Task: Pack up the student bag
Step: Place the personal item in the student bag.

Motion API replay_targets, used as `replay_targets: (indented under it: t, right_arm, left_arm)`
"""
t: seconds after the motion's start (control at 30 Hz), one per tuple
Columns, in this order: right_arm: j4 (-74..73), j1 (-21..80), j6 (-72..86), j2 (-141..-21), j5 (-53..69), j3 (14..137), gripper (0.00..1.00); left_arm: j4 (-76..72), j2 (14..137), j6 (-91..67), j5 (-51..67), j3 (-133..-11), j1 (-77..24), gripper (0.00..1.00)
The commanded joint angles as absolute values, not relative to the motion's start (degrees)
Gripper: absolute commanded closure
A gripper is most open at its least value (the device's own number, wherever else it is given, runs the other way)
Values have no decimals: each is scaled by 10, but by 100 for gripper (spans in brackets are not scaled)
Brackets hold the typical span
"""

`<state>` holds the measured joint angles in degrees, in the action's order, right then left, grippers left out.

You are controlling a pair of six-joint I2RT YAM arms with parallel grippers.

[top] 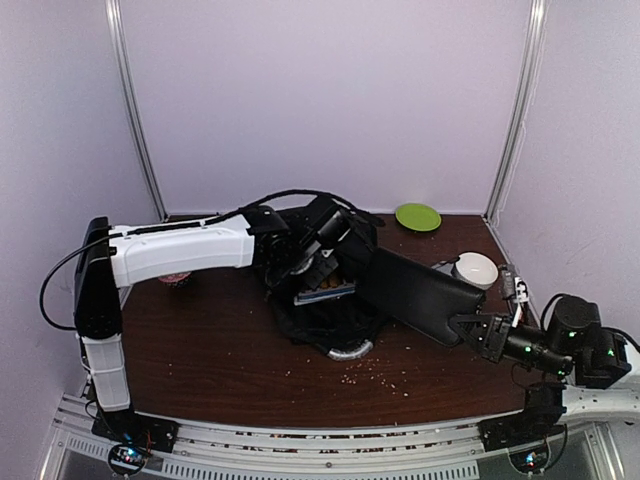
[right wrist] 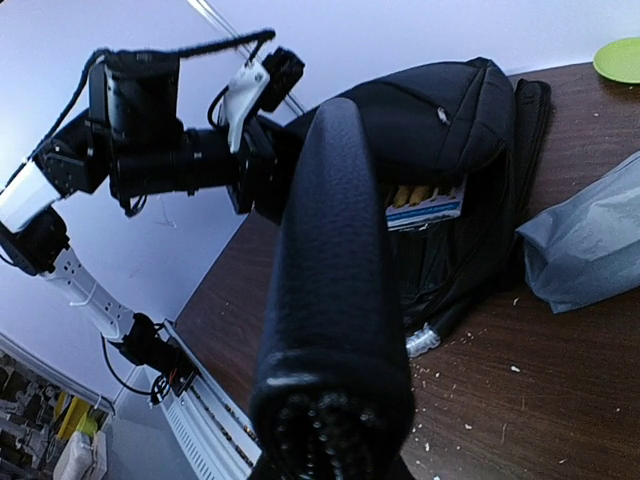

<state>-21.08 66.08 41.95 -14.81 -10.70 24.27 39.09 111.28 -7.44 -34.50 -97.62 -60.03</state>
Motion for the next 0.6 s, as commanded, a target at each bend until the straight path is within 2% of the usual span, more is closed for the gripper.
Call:
replay_targets:
  t: [0.0,0.13,0.33,0.43,0.57]
  right_arm:
    - [-134,658,414,-93,-9,240,100]
    - [-110,659,423,-132,26,232,100]
    - [-38,659,489,-191,-69,186,100]
    - [47,658,512,-221,-84,158,100]
    - [73,657,515,-277,-94,170,100]
  left_arm:
    - [355,1084,-131,-276,-1046,-592,100]
    - [340,1082,-157,-233,-1069,-581,100]
    - [325,1068,-182,-217,-1067,-581,100]
    - [302,1047,-192,-220,-1043,-581,100]
    - [295,1038,-201,-214,-1033,-581,100]
